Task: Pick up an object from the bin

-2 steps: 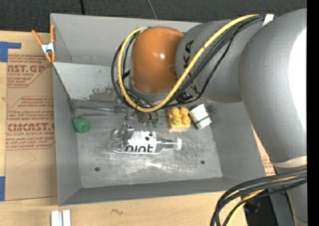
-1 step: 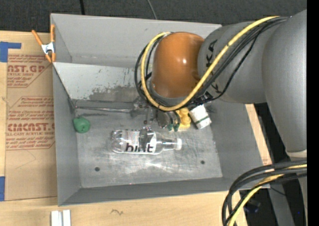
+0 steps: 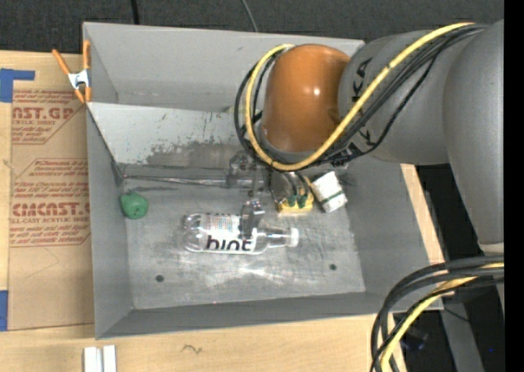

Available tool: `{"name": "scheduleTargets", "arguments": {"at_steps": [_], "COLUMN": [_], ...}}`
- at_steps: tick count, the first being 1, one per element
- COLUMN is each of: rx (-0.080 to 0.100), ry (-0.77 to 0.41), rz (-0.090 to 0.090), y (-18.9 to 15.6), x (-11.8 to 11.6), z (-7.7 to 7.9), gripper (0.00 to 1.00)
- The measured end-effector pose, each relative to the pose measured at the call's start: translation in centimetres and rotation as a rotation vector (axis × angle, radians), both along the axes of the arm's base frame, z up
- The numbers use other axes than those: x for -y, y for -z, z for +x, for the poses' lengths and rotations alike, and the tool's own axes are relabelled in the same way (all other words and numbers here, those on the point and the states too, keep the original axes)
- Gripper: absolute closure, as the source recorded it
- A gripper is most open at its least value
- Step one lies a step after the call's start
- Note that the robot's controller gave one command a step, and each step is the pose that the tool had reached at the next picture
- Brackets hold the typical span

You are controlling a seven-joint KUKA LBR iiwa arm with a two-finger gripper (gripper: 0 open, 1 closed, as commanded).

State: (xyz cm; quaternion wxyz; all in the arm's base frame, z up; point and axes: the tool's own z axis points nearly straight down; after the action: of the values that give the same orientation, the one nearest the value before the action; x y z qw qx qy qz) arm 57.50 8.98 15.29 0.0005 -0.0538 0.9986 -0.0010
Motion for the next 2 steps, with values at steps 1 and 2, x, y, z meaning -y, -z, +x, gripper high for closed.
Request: {"name": "scheduleTargets", "arguments": {"at_steps": [1, 2], "rx": [0.007, 0.015], "ry": [-0.012, -0.164], "rz": [0.007, 0.007], "y": [3.6, 7.6], "x": [0.7, 2.3], "z": [0.6, -1.6], "gripper": [0.00, 1.00]}}
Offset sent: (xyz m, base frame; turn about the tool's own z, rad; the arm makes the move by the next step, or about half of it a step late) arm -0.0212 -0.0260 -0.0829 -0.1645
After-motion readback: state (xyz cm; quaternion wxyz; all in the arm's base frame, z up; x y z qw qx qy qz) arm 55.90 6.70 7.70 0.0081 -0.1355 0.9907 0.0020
